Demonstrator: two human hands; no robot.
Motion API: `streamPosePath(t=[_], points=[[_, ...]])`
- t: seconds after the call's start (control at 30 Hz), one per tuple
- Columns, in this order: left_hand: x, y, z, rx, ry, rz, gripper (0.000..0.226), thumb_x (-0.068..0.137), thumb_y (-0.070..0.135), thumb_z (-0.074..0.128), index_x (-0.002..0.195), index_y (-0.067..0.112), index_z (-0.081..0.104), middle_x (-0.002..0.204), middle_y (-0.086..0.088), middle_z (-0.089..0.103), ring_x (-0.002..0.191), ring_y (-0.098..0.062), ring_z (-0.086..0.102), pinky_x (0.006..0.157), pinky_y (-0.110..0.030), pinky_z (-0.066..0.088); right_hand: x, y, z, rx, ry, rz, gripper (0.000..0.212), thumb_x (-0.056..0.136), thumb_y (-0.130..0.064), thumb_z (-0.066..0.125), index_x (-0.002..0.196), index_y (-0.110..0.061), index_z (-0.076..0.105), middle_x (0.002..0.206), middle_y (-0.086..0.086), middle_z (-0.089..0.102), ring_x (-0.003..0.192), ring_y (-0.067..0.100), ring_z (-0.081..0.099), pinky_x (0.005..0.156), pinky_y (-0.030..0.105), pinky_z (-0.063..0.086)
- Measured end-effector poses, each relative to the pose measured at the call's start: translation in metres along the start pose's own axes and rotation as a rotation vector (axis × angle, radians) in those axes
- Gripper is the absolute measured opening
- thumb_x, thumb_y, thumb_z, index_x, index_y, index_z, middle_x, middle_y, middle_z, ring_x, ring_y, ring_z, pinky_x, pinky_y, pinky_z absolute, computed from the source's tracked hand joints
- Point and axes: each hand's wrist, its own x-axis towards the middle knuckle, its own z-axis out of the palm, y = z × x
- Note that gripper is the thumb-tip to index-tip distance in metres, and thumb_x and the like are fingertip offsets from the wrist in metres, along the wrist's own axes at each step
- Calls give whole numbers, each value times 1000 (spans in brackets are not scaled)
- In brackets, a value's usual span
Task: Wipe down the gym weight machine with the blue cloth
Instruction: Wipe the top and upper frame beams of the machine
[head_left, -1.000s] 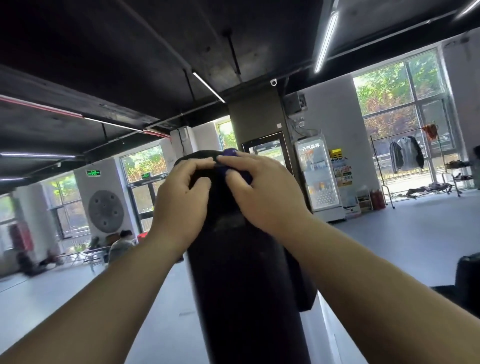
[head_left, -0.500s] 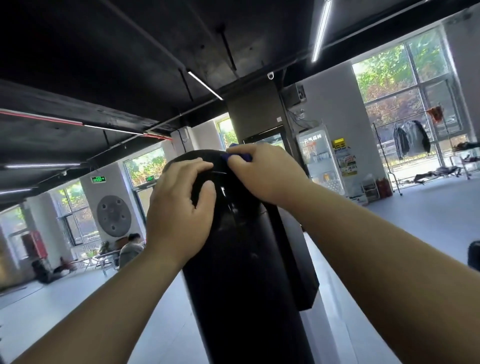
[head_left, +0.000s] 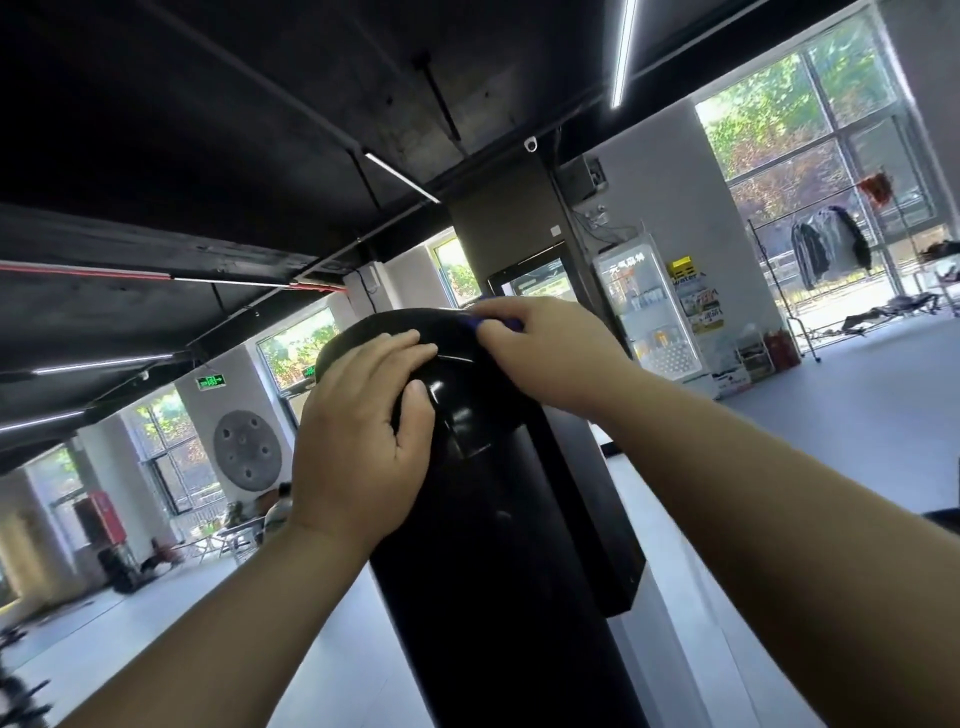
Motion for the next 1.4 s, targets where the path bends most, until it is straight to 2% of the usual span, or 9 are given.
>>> streamPosePath(t=[0.17,0.33,0.47,0.67,0.8,0.9,1.1,1.27,1.4], points=[[-1,0,1,2,23,37,44,93,27,37,120,13,68,129,0,63,126,-20,53,106,-48,41,-12,21,4,235,63,-10,28,92,-33,53,115,-43,67,102,-17,69,93,2,63,89,30,53],[-6,-1,2,16,52,61,44,92,27,38,120,12,69,127,0,65,126,-18,53,106,-46,43,-125,58,46,307,309,36,41,95,-33,50,125,-61,47,138,-20,53,119,-16,45,94,-1,31],[-5,0,1,55,55,171,42,91,23,39,118,9,70,126,-3,65,125,-21,55,108,-39,41,-96,49,40,279,297,16,41,95,-36,46,131,-56,48,146,-22,44,125,-8,42,101,14,35],[-5,3,0,172,-42,489,39,88,18,45,114,7,71,124,-6,67,121,-26,59,105,-44,42,-100,52,47,315,327,63,47,96,-36,40,143,-42,44,141,-26,46,126,-9,41,105,16,33],[-6,2,2,230,-98,636,37,90,19,46,115,10,72,126,-4,66,122,-22,59,111,-38,34,-177,59,86,306,466,226,42,93,-38,41,128,-61,40,134,-41,37,124,-25,29,102,-1,20],[-4,1,3,189,-115,652,36,92,18,45,115,9,72,125,-4,66,123,-22,59,113,-39,33,-160,48,81,368,502,250,42,99,-23,49,133,-47,49,115,-47,39,109,-30,37,91,-2,27],[-8,1,0,-5,-65,588,36,93,7,42,121,-1,63,129,-10,62,128,-25,53,114,-42,34,-127,13,73,274,489,82,45,100,-32,43,144,-38,44,153,-12,39,143,3,28,118,36,27],[-9,-1,0,-134,52,534,33,92,-2,39,116,-3,62,123,-10,63,122,-25,54,110,-28,34,-175,7,115,99,589,-40,47,95,-36,44,141,-47,45,153,-15,37,143,4,29,116,44,31],[-10,-4,0,-184,60,538,33,92,-3,38,114,-2,63,120,-12,65,119,-26,56,108,-28,37,-141,0,89,144,544,-63,44,95,-29,49,137,-43,52,151,-13,43,135,-6,34,111,17,29]])
